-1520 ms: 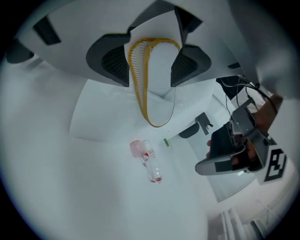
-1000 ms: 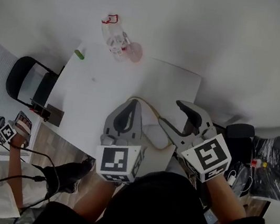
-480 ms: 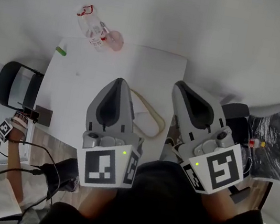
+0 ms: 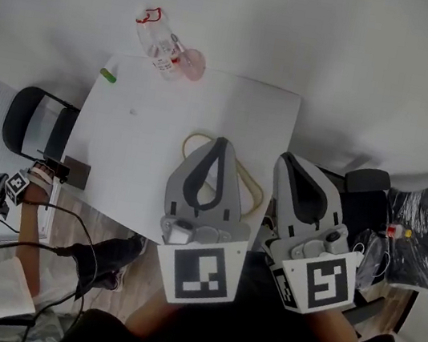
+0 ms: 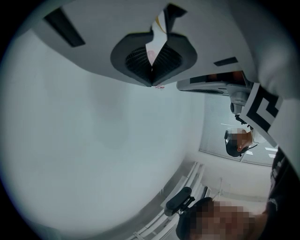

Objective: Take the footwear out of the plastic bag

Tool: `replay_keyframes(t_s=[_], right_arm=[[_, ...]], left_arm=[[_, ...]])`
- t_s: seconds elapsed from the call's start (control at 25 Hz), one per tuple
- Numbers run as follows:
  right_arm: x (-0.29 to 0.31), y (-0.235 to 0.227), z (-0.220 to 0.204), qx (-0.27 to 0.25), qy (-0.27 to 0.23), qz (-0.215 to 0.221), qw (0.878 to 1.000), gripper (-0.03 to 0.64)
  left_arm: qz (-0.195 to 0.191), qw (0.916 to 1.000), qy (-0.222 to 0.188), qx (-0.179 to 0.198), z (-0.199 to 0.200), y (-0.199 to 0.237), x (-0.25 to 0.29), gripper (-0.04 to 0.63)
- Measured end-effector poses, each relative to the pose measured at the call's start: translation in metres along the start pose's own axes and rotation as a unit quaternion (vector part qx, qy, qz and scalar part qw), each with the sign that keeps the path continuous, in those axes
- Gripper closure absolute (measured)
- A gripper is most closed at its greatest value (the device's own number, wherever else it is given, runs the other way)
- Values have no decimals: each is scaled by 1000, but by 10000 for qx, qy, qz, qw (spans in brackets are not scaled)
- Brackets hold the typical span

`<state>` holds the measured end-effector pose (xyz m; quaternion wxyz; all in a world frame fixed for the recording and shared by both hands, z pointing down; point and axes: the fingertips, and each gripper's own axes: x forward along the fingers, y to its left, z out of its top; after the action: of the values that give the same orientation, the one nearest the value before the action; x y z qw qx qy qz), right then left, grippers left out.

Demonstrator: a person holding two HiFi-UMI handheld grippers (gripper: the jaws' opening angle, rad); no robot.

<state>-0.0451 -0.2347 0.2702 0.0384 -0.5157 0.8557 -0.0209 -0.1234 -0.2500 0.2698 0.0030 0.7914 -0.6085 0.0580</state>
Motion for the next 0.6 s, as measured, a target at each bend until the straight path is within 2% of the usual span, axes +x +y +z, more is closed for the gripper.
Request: replay_keyframes(t_s=[0.6], right_arm=[[4,1,0,5,-4,39,10000,598]], left_arm=[[-214,9996,7,169,0,-10,3,572]])
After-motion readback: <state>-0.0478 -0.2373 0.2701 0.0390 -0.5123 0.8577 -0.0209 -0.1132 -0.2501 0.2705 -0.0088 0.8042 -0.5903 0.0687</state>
